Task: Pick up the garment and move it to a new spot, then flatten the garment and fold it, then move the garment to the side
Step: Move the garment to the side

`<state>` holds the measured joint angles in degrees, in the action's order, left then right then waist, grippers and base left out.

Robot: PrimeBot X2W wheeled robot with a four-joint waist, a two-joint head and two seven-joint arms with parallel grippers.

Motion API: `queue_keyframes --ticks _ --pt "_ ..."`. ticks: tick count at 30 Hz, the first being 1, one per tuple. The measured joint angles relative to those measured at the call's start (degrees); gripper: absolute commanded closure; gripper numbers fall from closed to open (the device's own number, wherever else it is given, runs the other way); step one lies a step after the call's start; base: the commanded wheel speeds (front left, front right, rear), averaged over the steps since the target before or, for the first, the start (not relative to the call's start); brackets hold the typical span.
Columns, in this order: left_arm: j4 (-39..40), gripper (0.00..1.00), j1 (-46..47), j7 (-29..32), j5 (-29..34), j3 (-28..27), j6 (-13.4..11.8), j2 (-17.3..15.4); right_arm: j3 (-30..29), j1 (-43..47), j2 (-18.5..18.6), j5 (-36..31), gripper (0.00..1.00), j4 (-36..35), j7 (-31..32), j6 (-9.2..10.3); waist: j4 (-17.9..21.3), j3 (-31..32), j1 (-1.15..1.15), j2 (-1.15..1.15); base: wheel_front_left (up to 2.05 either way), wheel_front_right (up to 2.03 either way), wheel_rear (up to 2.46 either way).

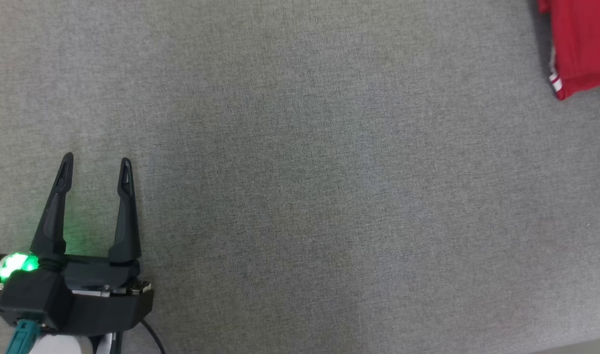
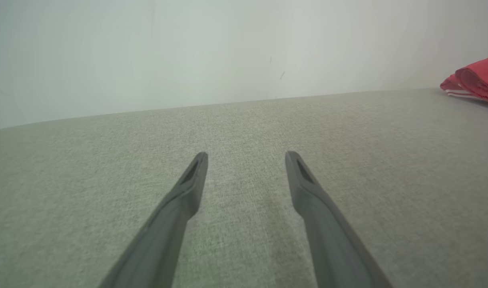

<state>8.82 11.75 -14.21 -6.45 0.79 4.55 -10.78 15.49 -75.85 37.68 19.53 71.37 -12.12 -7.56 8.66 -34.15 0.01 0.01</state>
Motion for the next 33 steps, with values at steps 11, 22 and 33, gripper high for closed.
queue_keyframes --ticks 11,22,33 --pt "-4.2 0.00 -2.5 -0.4 -0.9 -0.7 -1.0 0.6 -1.3 3.3 -4.4 -2.9 0.00 -9.9 -2.9 0.00 -0.6 5.9 -0.01 0.00 0.00 0.00 0.00" --pt "-9.4 0.00 -11.2 -0.8 -3.5 -3.4 -1.9 1.6 -3.5 25.4 -11.2 -1.9 0.00 -30.2 -3.0 0.00 -1.8 18.6 -0.02 -0.02 0.00 0.00 0.00" --pt "-11.6 0.00 -15.4 -0.8 -4.0 -3.9 -2.0 3.3 -7.7 45.9 -16.0 -0.3 0.00 -41.6 -2.7 0.01 -3.8 28.9 -0.03 -0.02 0.00 0.00 0.00"
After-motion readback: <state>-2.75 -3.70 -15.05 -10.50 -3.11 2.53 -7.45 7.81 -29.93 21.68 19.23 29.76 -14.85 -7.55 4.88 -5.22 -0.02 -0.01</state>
